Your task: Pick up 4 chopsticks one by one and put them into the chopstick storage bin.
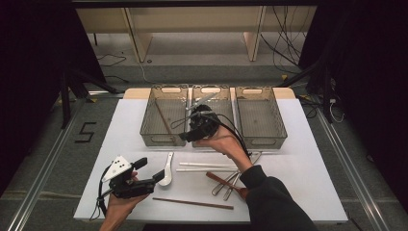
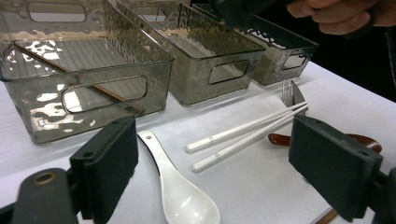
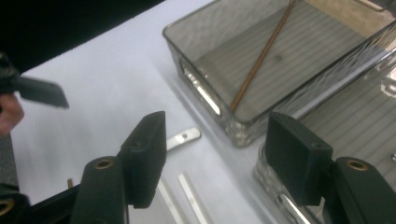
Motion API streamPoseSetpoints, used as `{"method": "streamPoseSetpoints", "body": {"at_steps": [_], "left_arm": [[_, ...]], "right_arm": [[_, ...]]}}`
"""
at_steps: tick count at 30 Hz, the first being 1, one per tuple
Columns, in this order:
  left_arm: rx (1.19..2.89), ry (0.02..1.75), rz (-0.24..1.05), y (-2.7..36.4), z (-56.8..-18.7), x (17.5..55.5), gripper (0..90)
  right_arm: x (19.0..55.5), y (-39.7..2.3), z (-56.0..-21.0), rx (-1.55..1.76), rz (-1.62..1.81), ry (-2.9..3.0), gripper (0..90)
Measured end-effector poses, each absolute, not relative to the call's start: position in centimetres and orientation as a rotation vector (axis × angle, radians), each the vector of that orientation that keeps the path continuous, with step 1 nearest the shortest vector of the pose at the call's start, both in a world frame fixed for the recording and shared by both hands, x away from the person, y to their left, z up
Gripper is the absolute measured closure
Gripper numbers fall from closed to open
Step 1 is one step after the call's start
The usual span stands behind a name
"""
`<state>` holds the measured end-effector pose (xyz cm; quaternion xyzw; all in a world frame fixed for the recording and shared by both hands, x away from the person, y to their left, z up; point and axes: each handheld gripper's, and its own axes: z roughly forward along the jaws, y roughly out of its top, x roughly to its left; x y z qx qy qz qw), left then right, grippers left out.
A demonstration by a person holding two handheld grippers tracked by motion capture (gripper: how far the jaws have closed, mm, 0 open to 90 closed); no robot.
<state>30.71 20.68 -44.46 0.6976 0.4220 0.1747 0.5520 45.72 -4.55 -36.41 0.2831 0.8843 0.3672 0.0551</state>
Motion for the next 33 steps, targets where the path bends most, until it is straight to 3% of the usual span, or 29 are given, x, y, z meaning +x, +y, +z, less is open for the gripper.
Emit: {"method": "streamPoseSetpoints", "body": {"at_steps": [33], "left_arm": [[1.653, 1.005, 0.420, 20.8, -44.5, 30.6, 15.5]], "right_arm": [[34.7, -8.3, -41.7, 0.715, 0.926, 2.911, 35.2]]}}
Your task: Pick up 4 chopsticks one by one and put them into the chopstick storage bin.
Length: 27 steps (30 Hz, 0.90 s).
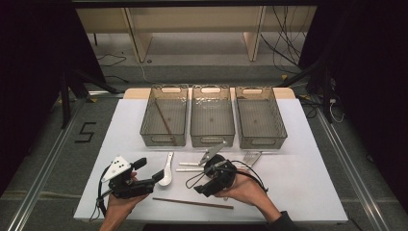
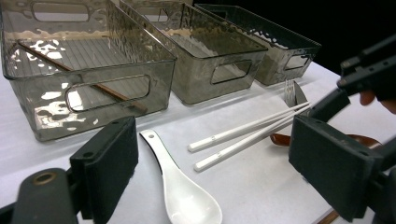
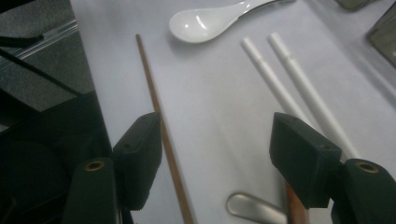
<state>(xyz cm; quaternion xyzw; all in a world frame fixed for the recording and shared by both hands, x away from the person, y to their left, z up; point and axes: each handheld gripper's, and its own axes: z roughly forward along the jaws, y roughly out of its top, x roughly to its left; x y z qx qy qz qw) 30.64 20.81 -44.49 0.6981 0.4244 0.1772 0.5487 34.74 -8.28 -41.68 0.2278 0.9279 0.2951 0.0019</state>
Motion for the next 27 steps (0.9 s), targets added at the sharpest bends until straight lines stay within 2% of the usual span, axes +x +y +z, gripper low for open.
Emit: {"method": "streamPoseSetpoints", "body": {"at_steps": [15, 27], "left_arm": [[1.652, 1.002, 0.414, 20.8, -44.5, 30.6, 15.5], [1.654, 0.997, 0.418, 20.7, -44.4, 30.6, 15.5]], "right_arm": [[33.0, -7.5, -44.6, 0.647, 0.726, 3.005, 39.8], [32.6, -7.2, -45.4, 0.620, 0.582, 3.056, 51.5]]}}
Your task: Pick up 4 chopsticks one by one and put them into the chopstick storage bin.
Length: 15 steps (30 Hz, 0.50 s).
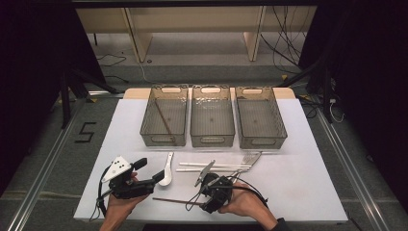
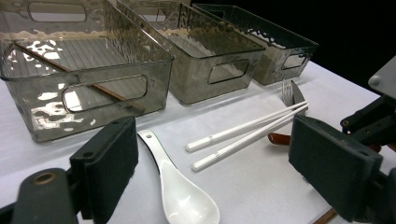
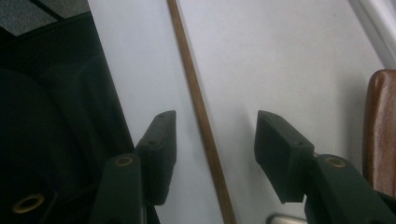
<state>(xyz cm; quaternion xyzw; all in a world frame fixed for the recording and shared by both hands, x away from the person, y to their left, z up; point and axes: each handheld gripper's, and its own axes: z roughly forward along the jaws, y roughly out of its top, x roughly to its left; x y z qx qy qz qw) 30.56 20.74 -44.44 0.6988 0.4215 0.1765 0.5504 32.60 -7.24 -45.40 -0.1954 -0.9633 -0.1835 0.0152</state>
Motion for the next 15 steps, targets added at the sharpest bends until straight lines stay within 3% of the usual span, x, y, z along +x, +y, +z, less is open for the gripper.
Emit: {"method": "streamPoseSetpoints", "body": {"at_steps": [15], "left_arm": [[1.658, 0.991, 0.417, 20.67, -44.43, 30.54, 15.5]], "right_arm": [[32.31, -7.30, -46.04, -0.550, -0.464, -3.049, 67.3]]}}
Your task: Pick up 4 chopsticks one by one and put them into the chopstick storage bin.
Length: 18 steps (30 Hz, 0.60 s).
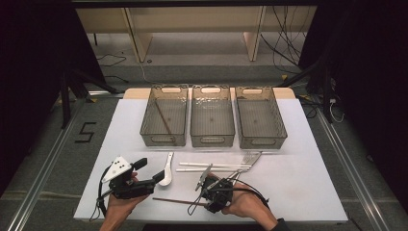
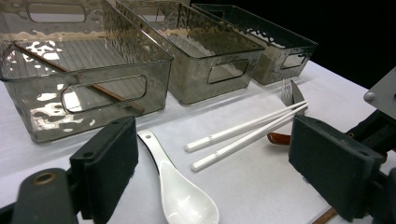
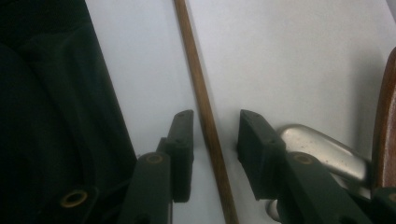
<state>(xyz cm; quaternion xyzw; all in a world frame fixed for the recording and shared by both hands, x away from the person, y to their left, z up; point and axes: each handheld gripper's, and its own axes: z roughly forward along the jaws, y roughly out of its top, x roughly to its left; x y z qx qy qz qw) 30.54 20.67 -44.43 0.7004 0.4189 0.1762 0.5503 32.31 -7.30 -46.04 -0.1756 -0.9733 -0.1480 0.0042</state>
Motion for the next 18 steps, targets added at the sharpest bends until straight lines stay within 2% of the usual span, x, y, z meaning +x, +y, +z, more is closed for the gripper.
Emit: {"method": "streamPoseSetpoints", "body": {"at_steps": [18], "left_arm": [[1.659, 0.992, 0.417, 20.65, -44.45, 30.54, 15.5]], "right_arm": [[31.77, -6.75, -45.91, -0.483, -0.394, -3.102, 80.9]]}}
